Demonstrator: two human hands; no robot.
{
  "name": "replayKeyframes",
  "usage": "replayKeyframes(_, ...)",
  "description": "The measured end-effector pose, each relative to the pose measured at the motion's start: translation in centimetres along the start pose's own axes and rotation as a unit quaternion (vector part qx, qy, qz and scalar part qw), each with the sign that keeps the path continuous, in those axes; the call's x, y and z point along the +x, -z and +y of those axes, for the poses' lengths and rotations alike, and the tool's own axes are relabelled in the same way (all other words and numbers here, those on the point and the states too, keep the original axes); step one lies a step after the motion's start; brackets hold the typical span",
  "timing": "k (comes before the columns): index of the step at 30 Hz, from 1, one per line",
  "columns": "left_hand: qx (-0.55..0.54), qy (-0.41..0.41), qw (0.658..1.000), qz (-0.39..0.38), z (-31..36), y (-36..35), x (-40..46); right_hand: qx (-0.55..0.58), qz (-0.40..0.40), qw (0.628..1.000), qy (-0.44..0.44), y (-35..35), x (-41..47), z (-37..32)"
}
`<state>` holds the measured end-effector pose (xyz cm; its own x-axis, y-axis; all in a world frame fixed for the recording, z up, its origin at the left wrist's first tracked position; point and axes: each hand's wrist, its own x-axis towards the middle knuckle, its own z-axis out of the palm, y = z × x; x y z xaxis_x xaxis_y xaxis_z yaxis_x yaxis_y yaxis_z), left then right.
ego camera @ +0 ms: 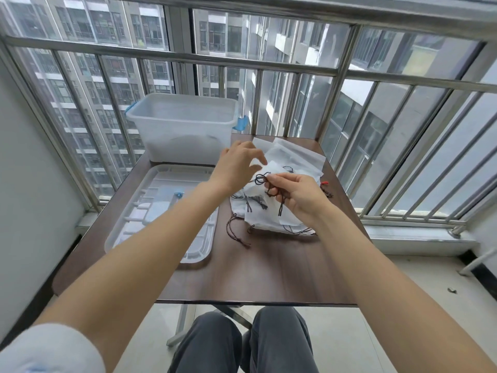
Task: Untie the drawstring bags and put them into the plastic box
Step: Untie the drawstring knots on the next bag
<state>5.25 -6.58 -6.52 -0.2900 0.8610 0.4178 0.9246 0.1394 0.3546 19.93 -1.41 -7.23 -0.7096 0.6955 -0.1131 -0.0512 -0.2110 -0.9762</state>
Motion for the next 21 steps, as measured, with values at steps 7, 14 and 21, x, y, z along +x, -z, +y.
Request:
replayKeyframes(7, -0.176, -0.061, 0.977, 0.102, 2.1, 0.4, -3.9, 0.037, 0.058, 0.998, -0.011, -0.6, 0.9, -0.2)
replayKeyframes(14, -0.171, -0.053, 0.98, 0.092, 1.8, -0.3, -4.2, 0.045, 0.041, 0.998, -0.027, -1.1, 0.6, -0.1)
replayKeyframes(21, -0.154, -0.018, 0.979, 0.132, 2.3, -0.5, -4.4, 0.008, 0.016, 1.0, -0.013, -0.9, 0.1, -0.3)
